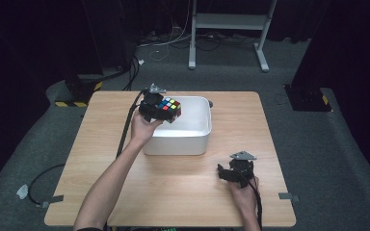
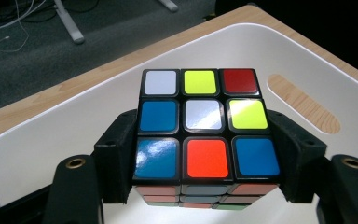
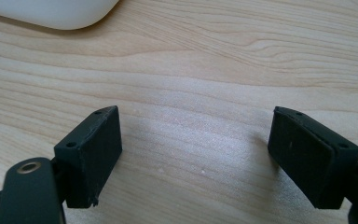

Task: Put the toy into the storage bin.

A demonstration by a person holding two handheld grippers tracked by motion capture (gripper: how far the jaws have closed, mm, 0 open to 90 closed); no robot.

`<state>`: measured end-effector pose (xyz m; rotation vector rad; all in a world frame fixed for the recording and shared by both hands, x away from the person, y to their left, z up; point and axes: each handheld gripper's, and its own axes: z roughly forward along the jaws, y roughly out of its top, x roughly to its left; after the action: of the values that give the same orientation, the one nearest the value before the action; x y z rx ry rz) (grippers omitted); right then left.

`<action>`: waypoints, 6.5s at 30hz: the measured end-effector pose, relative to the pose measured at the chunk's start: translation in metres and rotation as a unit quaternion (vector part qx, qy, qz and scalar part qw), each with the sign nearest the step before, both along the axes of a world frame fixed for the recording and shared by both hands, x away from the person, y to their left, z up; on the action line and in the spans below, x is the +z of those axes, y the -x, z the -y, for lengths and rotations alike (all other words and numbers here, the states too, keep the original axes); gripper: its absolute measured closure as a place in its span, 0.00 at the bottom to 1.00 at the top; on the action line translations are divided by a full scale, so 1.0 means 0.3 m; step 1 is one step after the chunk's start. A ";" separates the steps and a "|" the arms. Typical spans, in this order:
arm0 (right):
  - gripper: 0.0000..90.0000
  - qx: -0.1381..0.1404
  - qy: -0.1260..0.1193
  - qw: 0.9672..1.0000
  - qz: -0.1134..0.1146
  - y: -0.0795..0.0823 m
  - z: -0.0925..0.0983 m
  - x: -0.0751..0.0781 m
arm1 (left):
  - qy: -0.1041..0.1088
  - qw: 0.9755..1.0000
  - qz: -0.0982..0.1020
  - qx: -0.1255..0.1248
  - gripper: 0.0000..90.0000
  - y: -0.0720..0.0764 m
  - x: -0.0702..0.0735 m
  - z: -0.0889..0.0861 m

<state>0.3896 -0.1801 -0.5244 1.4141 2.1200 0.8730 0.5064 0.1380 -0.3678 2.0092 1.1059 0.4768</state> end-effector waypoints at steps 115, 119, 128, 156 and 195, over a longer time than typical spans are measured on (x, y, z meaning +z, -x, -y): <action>0.19 0.000 0.000 1.000 0.000 0.000 0.000 0.000 | -0.007 0.999 0.039 0.011 0.38 0.191 0.035 -0.188; 0.19 0.001 0.000 1.000 0.000 0.000 0.000 0.000 | -0.009 0.999 0.038 0.011 0.38 0.198 0.032 -0.190; 0.19 0.001 0.000 1.000 0.000 0.000 0.000 0.000 | -0.009 0.999 0.039 0.010 0.38 0.215 0.019 -0.198; 0.19 0.000 0.000 1.000 0.000 0.000 0.000 0.000 | -0.010 0.999 0.032 0.014 0.38 0.240 -0.015 -0.212; 0.19 0.000 0.000 1.000 0.000 0.000 0.000 0.000 | -0.027 0.999 0.013 0.017 0.38 0.234 -0.072 -0.206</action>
<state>0.3896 -0.1802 -0.5245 1.4132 2.1208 0.8734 0.4362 0.1997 -0.3894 2.0269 1.1243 0.5539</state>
